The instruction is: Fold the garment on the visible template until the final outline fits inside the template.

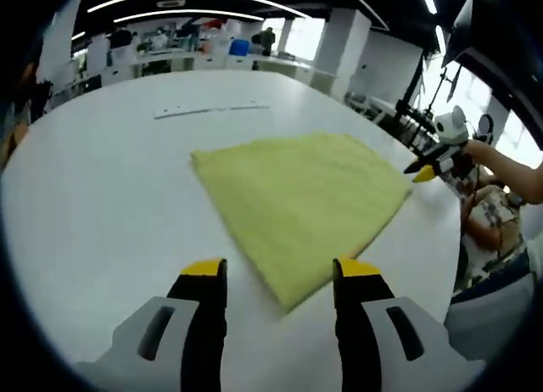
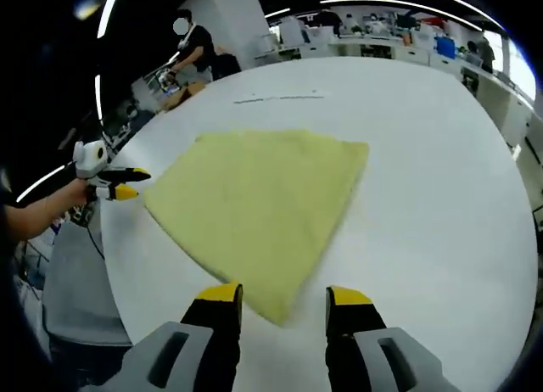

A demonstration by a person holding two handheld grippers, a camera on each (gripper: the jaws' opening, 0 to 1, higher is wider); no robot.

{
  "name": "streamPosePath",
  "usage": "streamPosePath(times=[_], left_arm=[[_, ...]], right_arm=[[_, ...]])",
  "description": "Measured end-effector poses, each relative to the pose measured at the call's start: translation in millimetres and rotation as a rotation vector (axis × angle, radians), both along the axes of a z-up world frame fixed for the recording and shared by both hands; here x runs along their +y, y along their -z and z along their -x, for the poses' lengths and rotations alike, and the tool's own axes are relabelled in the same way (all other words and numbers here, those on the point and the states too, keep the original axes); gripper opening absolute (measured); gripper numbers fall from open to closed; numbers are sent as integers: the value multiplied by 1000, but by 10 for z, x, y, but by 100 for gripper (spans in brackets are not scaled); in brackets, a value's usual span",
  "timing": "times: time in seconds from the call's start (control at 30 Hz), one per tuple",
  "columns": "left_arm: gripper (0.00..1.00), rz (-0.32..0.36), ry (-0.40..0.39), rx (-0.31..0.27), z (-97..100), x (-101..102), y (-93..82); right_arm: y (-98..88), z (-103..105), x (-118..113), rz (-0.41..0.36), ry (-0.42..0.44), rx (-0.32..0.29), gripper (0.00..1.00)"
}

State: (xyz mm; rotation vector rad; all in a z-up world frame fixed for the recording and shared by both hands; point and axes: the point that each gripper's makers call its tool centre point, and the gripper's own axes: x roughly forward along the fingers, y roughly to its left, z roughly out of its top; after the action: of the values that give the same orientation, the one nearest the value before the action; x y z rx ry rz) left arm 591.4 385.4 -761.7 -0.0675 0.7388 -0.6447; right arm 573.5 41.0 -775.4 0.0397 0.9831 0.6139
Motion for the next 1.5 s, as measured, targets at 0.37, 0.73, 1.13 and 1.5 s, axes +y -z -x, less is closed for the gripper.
streamPosePath(times=[0.37,0.73,1.13,1.5], left_arm=[[19,36,-64,74,100,43,162],[3,76,-79,150,203,6,209],[1,39,-41,108,335,-5,196],[0,7,-15,93,452,-7,165]], right_arm=[[96,78,19,-25,34,10,13],[106,116,-2,-4,26,-7,0],[76,203,-21,33,-26,-38,0],[72,384,-38,37,-50,-37,0]])
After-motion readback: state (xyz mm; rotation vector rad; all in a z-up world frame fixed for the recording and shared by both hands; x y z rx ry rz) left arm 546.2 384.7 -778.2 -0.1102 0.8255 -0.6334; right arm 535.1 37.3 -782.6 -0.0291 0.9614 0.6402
